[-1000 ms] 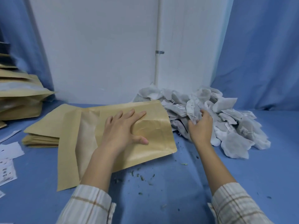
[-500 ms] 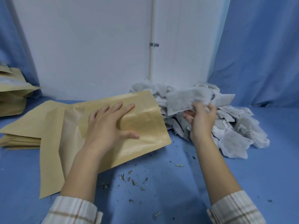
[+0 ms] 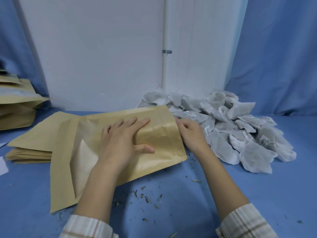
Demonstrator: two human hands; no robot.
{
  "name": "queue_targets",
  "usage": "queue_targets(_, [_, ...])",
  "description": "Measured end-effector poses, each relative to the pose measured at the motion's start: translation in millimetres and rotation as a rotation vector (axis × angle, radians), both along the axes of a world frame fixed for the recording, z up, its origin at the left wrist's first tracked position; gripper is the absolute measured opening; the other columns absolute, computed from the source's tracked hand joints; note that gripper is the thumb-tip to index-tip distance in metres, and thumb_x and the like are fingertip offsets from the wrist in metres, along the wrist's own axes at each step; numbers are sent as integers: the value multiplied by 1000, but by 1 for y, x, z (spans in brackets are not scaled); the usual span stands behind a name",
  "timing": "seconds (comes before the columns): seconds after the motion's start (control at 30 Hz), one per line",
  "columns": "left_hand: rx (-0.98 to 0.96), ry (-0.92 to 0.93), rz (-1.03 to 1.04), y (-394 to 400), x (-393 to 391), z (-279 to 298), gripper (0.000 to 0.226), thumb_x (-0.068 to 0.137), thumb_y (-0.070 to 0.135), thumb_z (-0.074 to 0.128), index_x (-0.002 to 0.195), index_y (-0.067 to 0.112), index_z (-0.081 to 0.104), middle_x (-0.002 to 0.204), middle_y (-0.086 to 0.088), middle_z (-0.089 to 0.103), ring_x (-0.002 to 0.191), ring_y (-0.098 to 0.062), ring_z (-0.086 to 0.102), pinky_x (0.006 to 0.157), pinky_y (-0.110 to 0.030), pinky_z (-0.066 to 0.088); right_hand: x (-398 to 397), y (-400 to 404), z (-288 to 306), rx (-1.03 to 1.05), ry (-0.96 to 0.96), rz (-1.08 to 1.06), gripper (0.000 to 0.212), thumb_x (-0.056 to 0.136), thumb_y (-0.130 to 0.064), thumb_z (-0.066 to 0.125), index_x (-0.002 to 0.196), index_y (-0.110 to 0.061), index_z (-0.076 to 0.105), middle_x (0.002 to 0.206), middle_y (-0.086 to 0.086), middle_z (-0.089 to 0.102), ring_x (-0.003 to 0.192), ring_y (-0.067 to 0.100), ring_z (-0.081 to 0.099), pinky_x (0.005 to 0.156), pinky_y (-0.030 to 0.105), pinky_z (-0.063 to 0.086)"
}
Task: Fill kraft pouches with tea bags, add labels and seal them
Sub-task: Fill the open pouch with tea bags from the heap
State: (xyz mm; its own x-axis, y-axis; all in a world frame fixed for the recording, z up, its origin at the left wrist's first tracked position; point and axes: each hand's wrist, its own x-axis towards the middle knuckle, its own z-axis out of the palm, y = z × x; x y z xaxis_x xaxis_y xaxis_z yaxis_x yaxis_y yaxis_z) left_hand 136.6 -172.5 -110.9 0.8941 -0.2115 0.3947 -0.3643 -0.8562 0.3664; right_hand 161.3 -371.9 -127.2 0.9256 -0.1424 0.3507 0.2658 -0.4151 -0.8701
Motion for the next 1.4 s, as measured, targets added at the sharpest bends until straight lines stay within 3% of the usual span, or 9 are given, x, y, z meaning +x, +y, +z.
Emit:
queue_targets(0.07, [11,-27,21,1,1,0,87,55,71,63,134,56,30,152,14,26,141,-17,18,112,-36,10,6,-5,-3,-124,-279,-372,12,81,-32,65,87,-23,67,98,-9,55,96,8,51,78,19,36])
queue_targets(0.17, [7,-30,17,2,0,1,87,55,71,62,135,56,29,152,13,26,141,-18,18,112,-38,9,19,-23,-12,-505,-211,-472,59,81,-23,65,135,-25,42,139,5,38,127,25,32,103,31,29])
queue_targets(0.33, [5,-58,34,3,-1,3,82,60,68,62,135,55,30,152,13,26,141,-19,18,112,-37,7,25,-39,-20,-495,-266,-487,33,92,-15,48,123,-17,58,109,4,65,109,28,49,85,31,40])
queue_targets(0.5, [8,-91,68,6,-1,8,82,59,71,57,135,55,30,152,12,26,141,-21,17,111,-38,2,14,-40,7,474,-245,-474,33,92,-32,51,66,-12,51,67,-2,53,76,25,61,69,37,53])
queue_targets(0.63, [5,-91,58,3,-2,8,84,57,71,56,135,54,29,152,12,25,141,-21,17,111,-38,2,7,-34,18,873,-64,-30,9,92,-13,51,91,-10,59,85,8,66,67,18,69,52,25,55])
queue_targets(0.73, [-15,-101,32,0,-3,8,85,55,72,54,135,53,31,152,12,26,140,-20,18,110,-36,4,2,-22,18,739,80,147,17,91,-8,52,108,-4,50,88,15,64,56,19,66,48,24,54])
queue_targets(1.0, [-29,-100,-93,-6,-10,16,76,55,67,60,127,60,35,148,16,32,138,-15,23,109,-29,4,-6,-10,17,-45,137,257,36,83,-1,52,68,-30,68,54,-6,60,53,1,51,55,16,39])
queue_targets(1.17, [122,-55,-154,-17,-9,18,75,60,63,64,128,61,33,149,20,28,140,-12,18,107,-23,1,-14,-9,10,-11,424,463,38,90,13,41,70,-19,48,39,-22,55,38,-12,49,40,5,39])
queue_targets(1.4, [209,-111,51,-7,-3,8,75,68,68,51,136,55,26,152,13,26,139,-21,20,105,-32,9,9,-10,4,-170,-222,-377,20,90,-24,52,87,-26,72,110,-6,65,107,14,53,83,15,32])
